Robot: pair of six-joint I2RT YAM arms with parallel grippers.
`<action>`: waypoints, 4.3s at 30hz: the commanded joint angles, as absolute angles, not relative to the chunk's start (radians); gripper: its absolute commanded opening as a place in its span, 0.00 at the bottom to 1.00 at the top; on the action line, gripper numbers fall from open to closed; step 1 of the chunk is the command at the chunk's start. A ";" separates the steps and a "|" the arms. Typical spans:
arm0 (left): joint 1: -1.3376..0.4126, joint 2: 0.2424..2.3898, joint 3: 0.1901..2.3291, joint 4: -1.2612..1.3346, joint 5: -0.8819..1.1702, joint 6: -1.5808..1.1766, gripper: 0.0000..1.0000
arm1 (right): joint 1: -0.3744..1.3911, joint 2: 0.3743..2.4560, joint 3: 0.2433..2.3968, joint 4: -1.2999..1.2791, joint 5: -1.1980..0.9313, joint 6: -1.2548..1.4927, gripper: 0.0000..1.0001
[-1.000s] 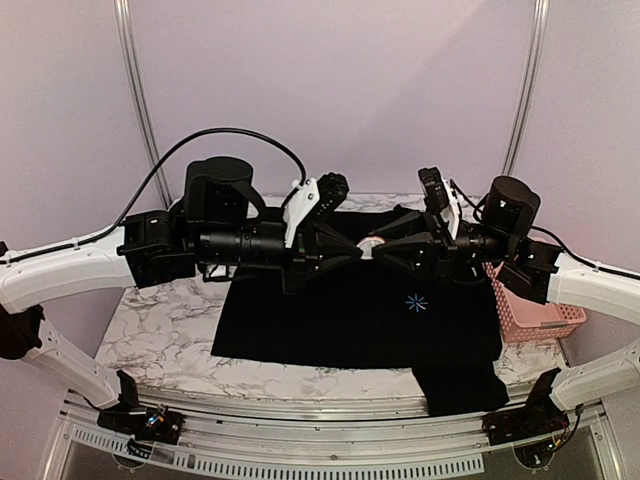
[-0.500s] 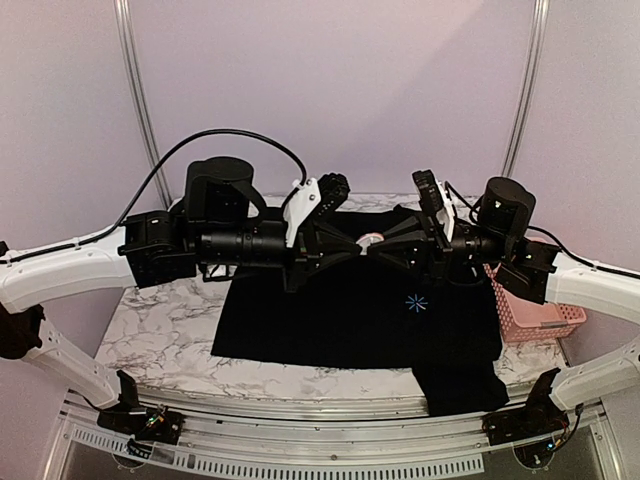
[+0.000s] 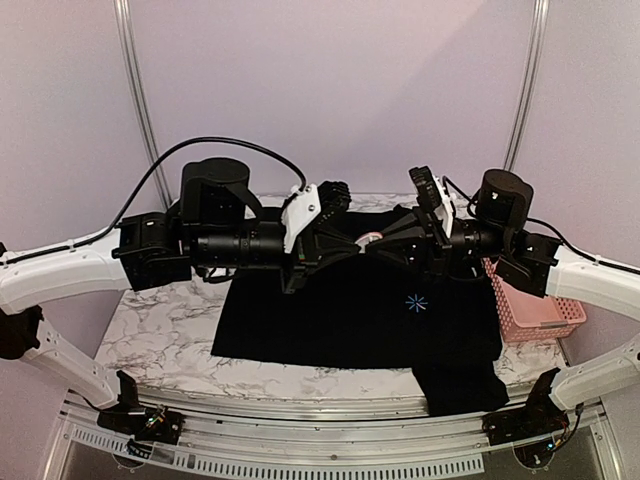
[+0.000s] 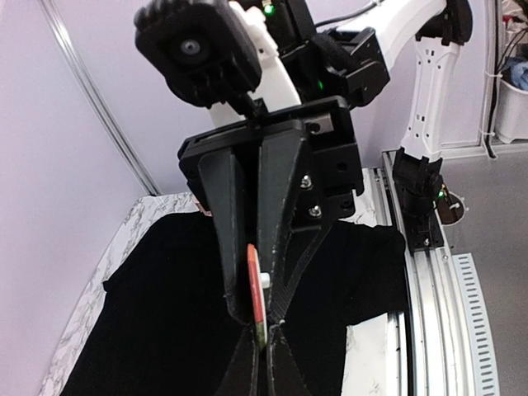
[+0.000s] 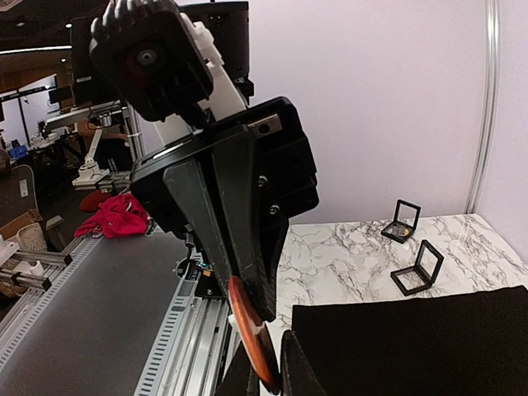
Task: Pin the brooch onto the clothing
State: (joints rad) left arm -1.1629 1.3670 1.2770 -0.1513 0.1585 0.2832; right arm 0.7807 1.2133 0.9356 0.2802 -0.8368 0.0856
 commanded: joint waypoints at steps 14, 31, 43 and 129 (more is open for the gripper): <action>-1.163 1.381 1.265 -0.204 0.107 0.272 0.00 | 0.777 1.166 0.930 0.103 -0.837 -0.089 0.53; -1.193 1.362 1.256 -0.176 0.126 0.451 0.00 | 0.776 1.074 0.919 0.100 -0.702 -0.165 0.33; -1.201 1.374 1.262 -0.188 0.133 0.439 0.00 | 0.777 1.119 0.927 0.180 -0.817 -0.157 0.26; -0.649 1.266 1.013 -0.940 -0.051 0.962 0.87 | 0.541 1.194 0.593 0.134 -0.045 0.216 0.00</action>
